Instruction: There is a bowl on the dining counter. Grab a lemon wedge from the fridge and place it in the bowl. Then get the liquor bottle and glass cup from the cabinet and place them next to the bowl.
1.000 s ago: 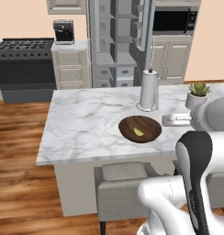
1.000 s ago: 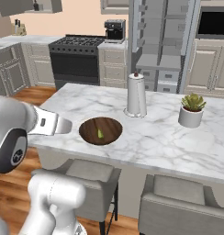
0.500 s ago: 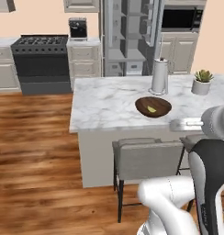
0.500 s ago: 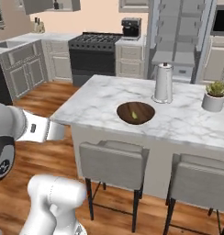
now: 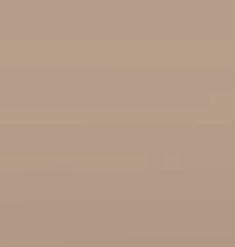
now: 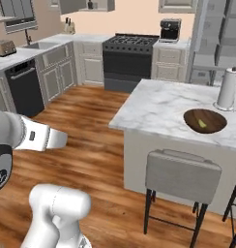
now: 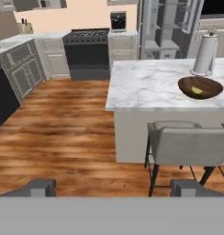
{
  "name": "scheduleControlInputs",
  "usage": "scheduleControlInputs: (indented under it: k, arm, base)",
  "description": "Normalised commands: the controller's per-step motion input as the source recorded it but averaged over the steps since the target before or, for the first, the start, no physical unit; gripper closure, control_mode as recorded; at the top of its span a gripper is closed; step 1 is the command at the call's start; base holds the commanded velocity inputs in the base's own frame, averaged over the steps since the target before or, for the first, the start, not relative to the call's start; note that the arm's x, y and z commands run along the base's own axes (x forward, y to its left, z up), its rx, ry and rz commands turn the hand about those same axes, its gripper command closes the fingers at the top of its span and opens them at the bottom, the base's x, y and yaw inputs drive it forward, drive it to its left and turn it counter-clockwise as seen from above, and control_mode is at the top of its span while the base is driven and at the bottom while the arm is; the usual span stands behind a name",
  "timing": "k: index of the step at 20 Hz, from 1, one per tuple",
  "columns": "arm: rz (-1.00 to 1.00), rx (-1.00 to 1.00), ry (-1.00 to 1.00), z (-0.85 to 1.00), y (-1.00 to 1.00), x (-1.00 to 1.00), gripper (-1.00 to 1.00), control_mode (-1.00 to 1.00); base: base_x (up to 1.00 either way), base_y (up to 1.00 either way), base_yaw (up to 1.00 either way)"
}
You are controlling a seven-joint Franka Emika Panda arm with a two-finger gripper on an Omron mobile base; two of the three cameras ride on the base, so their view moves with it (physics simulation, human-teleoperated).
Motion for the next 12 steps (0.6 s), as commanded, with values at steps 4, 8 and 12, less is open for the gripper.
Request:
scheduleControlInputs:
  k: [4,8,12]
  arm:
    - [0.00,0.00,0.00,0.00,0.00,0.00,-1.00,1.00]
    - [0.00,0.00,0.00,0.00,0.00,0.00,-1.00,1.00]
    - [0.00,0.00,0.00,0.00,0.00,0.00,-1.00,1.00]
  base:
    - [0.84,1.00,0.00]
    - [0.91,1.00,0.00]
    - [1.00,1.00,0.00]
